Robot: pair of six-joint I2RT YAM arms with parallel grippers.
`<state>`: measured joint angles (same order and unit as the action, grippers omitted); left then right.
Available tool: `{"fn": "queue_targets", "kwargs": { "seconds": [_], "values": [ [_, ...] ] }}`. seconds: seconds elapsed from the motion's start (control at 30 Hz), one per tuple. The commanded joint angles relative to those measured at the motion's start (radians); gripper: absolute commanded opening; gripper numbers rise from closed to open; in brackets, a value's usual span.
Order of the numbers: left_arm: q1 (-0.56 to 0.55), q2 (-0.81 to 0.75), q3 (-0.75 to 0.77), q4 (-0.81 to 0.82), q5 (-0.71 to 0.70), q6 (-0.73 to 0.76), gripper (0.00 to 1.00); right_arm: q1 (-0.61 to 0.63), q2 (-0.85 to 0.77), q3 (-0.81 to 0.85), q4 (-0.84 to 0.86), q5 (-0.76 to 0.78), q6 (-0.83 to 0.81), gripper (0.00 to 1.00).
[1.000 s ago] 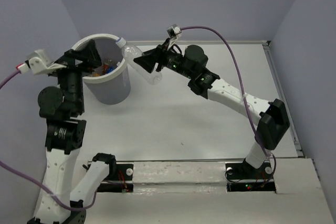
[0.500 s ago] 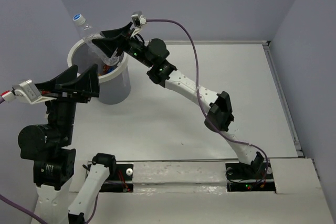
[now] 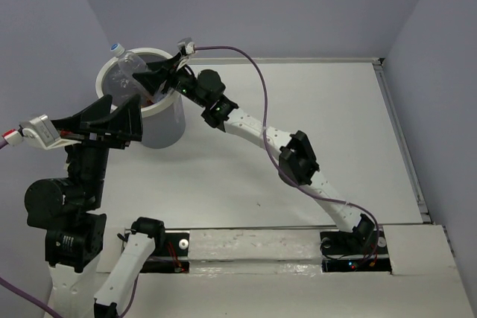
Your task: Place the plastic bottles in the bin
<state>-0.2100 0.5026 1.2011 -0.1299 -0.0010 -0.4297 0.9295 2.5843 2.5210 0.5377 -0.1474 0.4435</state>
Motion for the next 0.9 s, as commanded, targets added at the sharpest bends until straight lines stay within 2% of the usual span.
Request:
{"fn": "queue_targets", "kwargs": {
  "seconds": [0.0,0.07,0.13,0.33,0.43,0.5,0.57,0.6,0.67,0.7,0.8,0.83,0.87],
  "values": [
    [-0.005,0.039,0.049,0.023,0.015,0.005,0.99,0.005,-0.085,-0.031,0.070,-0.001,-0.029,0.81],
    [-0.005,0.050,0.081,0.010,0.022,0.005,0.99,0.014,-0.117,-0.031,0.024,0.009,-0.049,0.91],
    [-0.005,0.060,0.100,-0.007,0.029,0.006,0.99,0.023,-0.156,-0.077,0.013,0.028,-0.086,0.94],
    [-0.005,0.059,0.126,-0.036,0.012,0.009,0.99,0.023,-0.373,-0.321,0.120,0.023,-0.094,0.96],
    [-0.005,0.070,0.130,-0.060,0.016,0.017,0.99,0.023,-0.523,-0.496,0.168,0.005,-0.089,0.94],
    [-0.005,0.077,0.127,-0.079,0.030,0.023,0.99,0.023,-0.614,-0.672,0.208,0.015,-0.094,0.89],
    [-0.005,0.076,0.117,-0.082,0.048,0.026,0.99,0.023,-0.767,-0.810,0.222,0.052,-0.110,0.81],
    [-0.005,0.073,0.101,-0.085,0.070,0.028,0.99,0.023,-0.821,-0.959,0.220,0.066,-0.123,0.61],
    [-0.005,0.059,0.080,-0.083,0.103,0.032,0.99,0.023,-1.002,-1.112,0.170,0.133,-0.146,0.25],
    [-0.005,0.044,0.054,-0.077,0.119,0.032,0.99,0.023,-1.067,-1.243,0.125,0.166,-0.157,0.00],
    [-0.003,0.011,-0.027,-0.053,0.212,0.039,0.99,0.023,-1.333,-1.446,0.022,0.268,-0.151,0.00],
    [-0.003,-0.011,-0.050,-0.044,0.232,0.039,0.99,0.023,-1.402,-1.576,0.009,0.279,-0.146,0.00],
    [-0.003,-0.022,-0.092,-0.043,0.271,0.037,0.99,0.023,-1.468,-1.629,-0.040,0.310,-0.137,0.04]
  ]
}}
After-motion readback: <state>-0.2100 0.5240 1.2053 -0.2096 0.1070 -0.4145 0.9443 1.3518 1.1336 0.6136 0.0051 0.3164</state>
